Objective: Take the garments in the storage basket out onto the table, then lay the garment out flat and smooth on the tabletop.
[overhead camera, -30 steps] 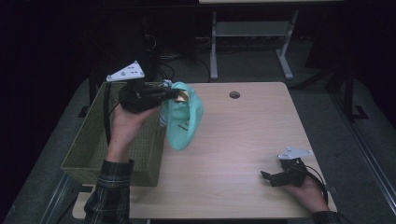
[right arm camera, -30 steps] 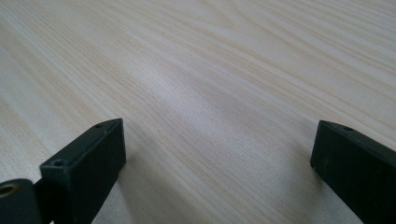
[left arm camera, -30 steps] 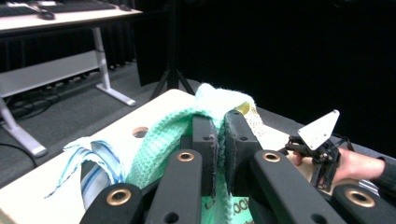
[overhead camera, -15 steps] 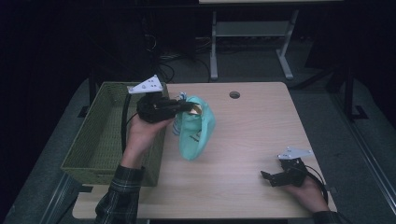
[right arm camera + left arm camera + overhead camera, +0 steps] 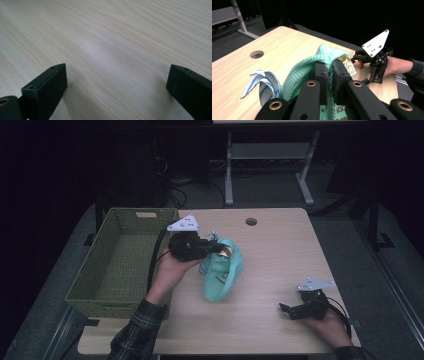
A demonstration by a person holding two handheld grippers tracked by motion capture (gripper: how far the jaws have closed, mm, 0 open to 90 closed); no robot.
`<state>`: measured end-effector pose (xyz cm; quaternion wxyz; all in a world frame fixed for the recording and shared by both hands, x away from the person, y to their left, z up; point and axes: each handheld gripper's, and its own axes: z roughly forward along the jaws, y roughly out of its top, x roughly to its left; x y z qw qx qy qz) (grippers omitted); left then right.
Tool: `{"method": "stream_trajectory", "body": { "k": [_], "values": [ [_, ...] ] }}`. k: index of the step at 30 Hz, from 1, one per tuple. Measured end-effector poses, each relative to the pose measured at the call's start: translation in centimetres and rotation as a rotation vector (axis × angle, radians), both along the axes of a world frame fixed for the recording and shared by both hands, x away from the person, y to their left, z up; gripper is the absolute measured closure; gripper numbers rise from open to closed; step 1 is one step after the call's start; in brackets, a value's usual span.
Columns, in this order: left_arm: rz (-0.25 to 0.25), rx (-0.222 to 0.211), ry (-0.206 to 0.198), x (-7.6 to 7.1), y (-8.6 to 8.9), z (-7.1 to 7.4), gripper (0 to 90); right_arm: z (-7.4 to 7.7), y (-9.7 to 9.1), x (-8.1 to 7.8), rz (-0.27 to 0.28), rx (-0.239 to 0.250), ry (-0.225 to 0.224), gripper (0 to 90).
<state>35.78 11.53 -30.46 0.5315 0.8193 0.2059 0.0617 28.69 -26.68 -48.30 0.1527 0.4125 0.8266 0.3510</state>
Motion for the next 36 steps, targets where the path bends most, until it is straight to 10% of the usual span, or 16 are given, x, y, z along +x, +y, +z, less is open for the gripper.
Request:
{"method": "stream_trajectory", "body": {
  "k": [36],
  "values": [
    [-0.100,0.163,0.101,0.5,-6.1,-7.6,83.9,0.0,0.0,0.0,0.000,0.000,0.000,2.9]
  ]
}}
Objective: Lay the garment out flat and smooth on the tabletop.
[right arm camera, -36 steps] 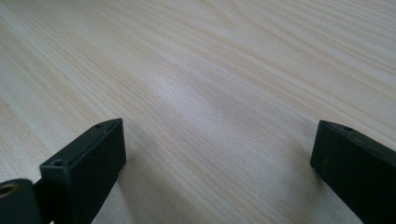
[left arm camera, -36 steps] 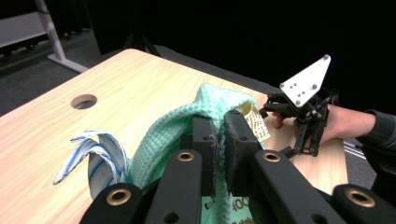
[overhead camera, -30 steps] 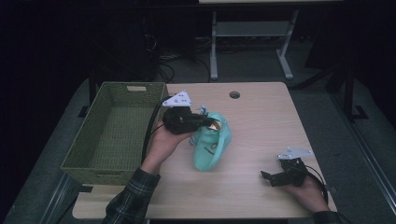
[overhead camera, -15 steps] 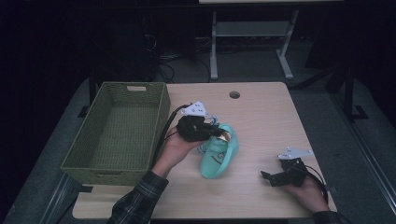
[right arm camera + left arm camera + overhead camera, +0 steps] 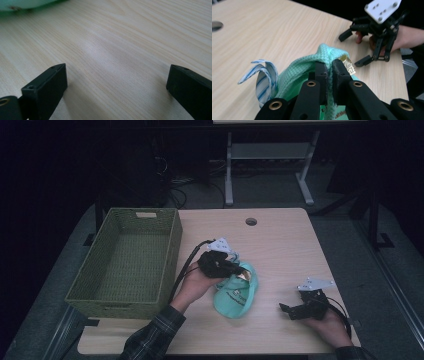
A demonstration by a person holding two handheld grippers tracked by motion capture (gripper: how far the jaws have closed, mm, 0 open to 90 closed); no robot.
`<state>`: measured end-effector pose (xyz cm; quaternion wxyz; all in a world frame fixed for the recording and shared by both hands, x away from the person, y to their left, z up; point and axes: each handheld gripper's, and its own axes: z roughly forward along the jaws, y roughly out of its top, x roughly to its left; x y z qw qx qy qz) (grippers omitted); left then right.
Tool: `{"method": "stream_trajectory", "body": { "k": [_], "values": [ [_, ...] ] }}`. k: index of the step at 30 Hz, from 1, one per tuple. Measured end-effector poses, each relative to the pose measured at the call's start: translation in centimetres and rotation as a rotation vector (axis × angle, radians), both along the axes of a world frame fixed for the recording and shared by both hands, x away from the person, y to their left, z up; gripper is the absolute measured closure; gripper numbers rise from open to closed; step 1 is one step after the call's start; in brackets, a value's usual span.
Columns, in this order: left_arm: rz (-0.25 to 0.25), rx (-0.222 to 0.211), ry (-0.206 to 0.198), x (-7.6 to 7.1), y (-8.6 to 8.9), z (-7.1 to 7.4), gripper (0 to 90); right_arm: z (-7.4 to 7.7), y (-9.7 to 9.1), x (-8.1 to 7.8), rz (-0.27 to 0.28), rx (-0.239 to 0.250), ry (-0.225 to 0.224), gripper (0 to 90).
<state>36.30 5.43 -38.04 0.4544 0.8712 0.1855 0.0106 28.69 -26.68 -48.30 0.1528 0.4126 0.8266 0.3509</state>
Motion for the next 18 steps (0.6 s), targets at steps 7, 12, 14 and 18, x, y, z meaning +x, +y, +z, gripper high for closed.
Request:
{"method": "stream_trajectory", "body": {
  "k": [7,12,14,18],
  "values": [
    [-0.005,0.057,0.054,0.3,-1.0,-2.6,83.6,0.0,0.0,0.0,0.000,0.000,0.000,2.8],
    [-0.014,0.115,0.066,0.2,-1.9,-4.2,83.6,0.0,0.0,0.0,0.000,-0.001,0.000,2.8],
    [-0.019,0.141,0.064,0.1,-2.2,-4.7,83.6,0.0,0.0,0.0,0.000,-0.001,0.000,2.8],
    [-0.017,0.190,0.063,0.0,-2.7,-5.8,83.5,0.0,0.0,0.0,0.000,-0.001,0.001,2.8]
  ]
}}
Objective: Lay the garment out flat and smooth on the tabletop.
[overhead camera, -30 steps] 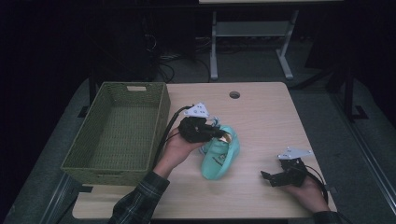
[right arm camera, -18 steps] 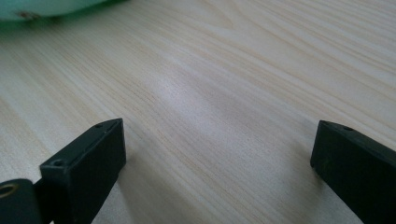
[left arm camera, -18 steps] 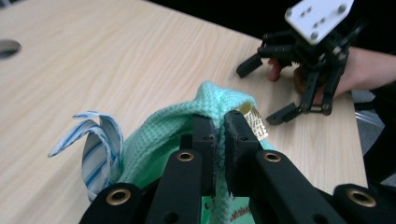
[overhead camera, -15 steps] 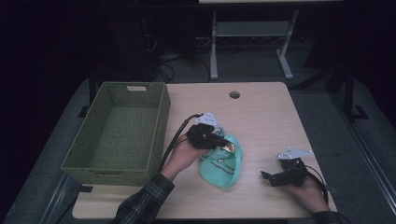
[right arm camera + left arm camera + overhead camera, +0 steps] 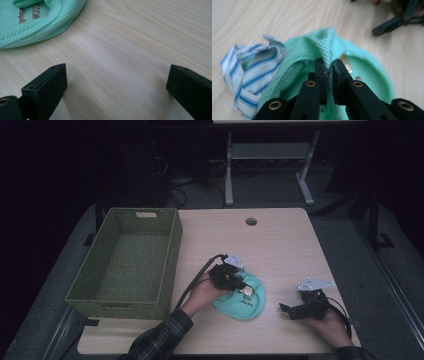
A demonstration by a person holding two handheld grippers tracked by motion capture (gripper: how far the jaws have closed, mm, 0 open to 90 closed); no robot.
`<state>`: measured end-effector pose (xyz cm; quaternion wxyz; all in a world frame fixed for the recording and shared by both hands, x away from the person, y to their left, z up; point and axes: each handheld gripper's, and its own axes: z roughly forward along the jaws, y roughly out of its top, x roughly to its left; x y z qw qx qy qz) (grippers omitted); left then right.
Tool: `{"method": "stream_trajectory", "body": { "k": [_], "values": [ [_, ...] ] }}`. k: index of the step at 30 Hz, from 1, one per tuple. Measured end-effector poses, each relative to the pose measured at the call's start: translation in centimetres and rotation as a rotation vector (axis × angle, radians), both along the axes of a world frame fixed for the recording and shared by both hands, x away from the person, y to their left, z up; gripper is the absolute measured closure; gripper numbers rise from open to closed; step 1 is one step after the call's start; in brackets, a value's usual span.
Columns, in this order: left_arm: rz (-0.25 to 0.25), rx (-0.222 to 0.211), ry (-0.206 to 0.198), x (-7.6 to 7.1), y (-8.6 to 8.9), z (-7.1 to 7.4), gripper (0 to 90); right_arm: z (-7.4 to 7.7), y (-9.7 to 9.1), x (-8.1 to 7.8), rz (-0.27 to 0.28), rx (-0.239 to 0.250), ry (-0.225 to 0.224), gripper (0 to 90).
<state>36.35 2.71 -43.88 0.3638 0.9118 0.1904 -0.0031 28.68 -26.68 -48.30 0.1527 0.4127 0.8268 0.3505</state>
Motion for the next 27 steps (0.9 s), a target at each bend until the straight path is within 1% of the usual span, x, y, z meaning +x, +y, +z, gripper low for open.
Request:
{"method": "stream_trajectory", "body": {
  "k": [1,2,3,4,6,8,9,10,13,15,16,17,18,19,22,24,25,27],
  "values": [
    [-0.009,0.021,-0.006,0.0,-0.1,-0.3,83.4,0.0,0.0,0.0,0.000,0.000,-0.001,2.9],
    [-0.005,0.037,-0.011,0.0,-0.2,-0.6,83.4,0.0,0.0,0.0,0.000,0.000,0.001,2.8],
    [0.000,0.038,-0.011,0.0,-0.3,-0.9,83.3,0.0,0.0,0.0,0.000,0.000,0.001,2.8],
    [0.004,0.037,-0.003,0.0,-0.2,-1.0,83.2,0.0,0.0,0.0,-0.001,0.000,0.001,2.9],
    [0.009,0.029,0.003,0.2,-0.1,-1.0,82.0,0.0,0.0,0.0,0.000,0.001,0.000,2.8],
    [0.014,0.023,0.000,0.3,0.0,-0.9,77.0,0.0,0.0,0.0,-0.001,0.001,0.001,2.8],
    [0.009,0.026,0.001,0.3,0.2,-0.7,74.3,0.0,0.0,0.0,0.000,0.001,0.000,2.8],
    [0.020,0.008,0.002,0.2,0.2,-0.6,71.3,0.0,0.0,0.0,0.000,0.001,0.000,2.8],
    [0.028,-0.002,-0.010,0.2,0.4,0.0,60.8,0.0,0.0,0.0,0.000,0.001,0.000,2.8],
    [0.021,0.000,-0.022,0.2,0.6,0.5,54.7,0.0,0.0,0.0,0.001,0.001,0.000,2.8],
    [0.031,-0.013,-0.021,0.1,0.7,0.7,51.8,0.0,0.0,0.0,0.000,0.001,-0.001,2.8],
    [0.027,-0.017,-0.019,0.1,0.8,1.0,50.0,0.0,0.0,0.0,0.000,0.001,-0.001,2.9],
    [0.027,-0.017,-0.019,0.1,0.8,1.0,49.2,0.0,0.0,0.0,0.000,0.001,-0.001,2.9],
    [0.029,-0.030,-0.025,-0.1,1.0,1.5,48.1,0.0,0.0,0.0,0.000,0.001,-0.001,2.8],
    [0.033,-0.048,-0.015,-0.4,1.4,2.1,45.6,0.0,0.0,0.0,0.000,0.001,-0.001,2.8],
    [0.037,-0.051,-0.014,-0.6,1.6,2.4,45.5,0.0,0.0,0.0,0.000,0.001,-0.001,2.8],
    [0.036,-0.055,-0.015,-0.9,1.9,2.8,45.5,0.0,0.0,0.0,0.000,0.001,-0.001,2.8],
    [0.034,-0.058,-0.016,-1.3,2.2,3.2,46.7,0.0,0.0,0.0,0.000,0.001,-0.001,2.8]
  ]
}}
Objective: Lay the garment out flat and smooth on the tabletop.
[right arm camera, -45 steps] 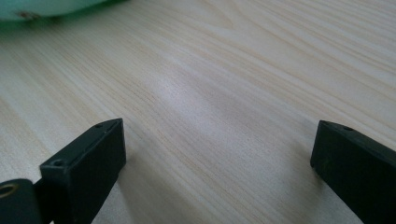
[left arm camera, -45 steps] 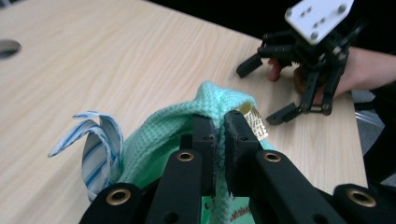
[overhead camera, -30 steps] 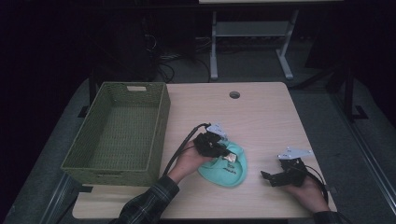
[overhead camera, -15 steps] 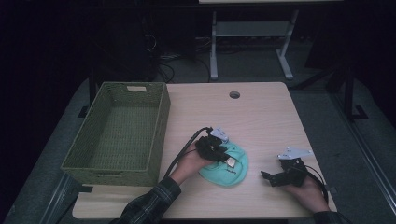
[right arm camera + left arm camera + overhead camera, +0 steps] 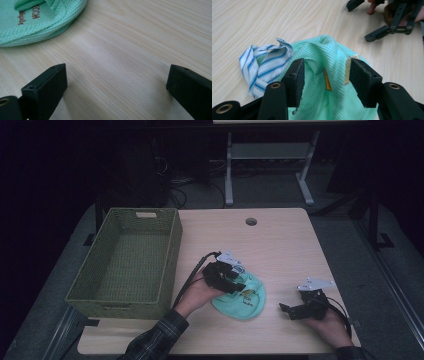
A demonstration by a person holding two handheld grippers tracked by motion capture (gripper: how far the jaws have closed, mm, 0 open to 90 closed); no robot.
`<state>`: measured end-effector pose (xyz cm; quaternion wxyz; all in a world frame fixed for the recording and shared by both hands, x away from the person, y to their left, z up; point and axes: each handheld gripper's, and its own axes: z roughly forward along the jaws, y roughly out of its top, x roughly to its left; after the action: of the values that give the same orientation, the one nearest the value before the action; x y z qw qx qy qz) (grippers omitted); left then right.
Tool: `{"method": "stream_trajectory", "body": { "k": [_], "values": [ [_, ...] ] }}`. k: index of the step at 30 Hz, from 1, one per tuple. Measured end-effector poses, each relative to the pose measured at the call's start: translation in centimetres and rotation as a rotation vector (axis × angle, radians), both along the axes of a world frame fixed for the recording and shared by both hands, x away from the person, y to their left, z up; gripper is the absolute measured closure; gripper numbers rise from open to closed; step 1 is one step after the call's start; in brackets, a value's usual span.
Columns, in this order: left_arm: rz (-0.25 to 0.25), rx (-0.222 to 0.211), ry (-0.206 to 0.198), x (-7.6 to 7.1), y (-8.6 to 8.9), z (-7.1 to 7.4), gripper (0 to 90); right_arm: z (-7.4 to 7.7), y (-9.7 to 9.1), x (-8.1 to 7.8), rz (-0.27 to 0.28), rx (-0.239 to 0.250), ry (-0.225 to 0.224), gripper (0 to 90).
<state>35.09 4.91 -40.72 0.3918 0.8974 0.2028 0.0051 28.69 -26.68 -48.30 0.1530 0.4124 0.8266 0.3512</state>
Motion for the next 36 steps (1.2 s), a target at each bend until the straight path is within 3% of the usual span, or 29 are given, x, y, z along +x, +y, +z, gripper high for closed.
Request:
{"method": "stream_trajectory", "body": {
  "k": [7,15,21,27,31,36],
  "values": [
    [0.006,-0.007,-0.030,-1.6,1.5,0.6,59.1,0.0,0.0,0.0,-0.001,0.000,0.001,2.8],
    [0.025,0.012,-0.028,-3.3,2.7,-0.3,72.9,0.0,0.0,0.0,0.000,0.001,0.001,2.8],
    [0.011,0.035,-0.001,-4.3,3.5,-1.0,88.4,0.0,0.0,0.0,0.000,0.000,0.000,2.9],
    [-0.001,0.077,0.010,-5.5,4.1,-2.0,89.6,0.0,0.0,0.0,0.000,0.000,0.001,2.8],
    [-0.018,0.118,0.007,-5.5,4.0,-2.9,89.5,0.0,0.0,0.0,-0.003,-0.002,0.000,2.7],
    [-0.005,0.152,0.009,-5.1,3.8,-4.0,89.2,0.0,0.1,0.0,-0.006,-0.002,0.002,2.6]
  ]
}}
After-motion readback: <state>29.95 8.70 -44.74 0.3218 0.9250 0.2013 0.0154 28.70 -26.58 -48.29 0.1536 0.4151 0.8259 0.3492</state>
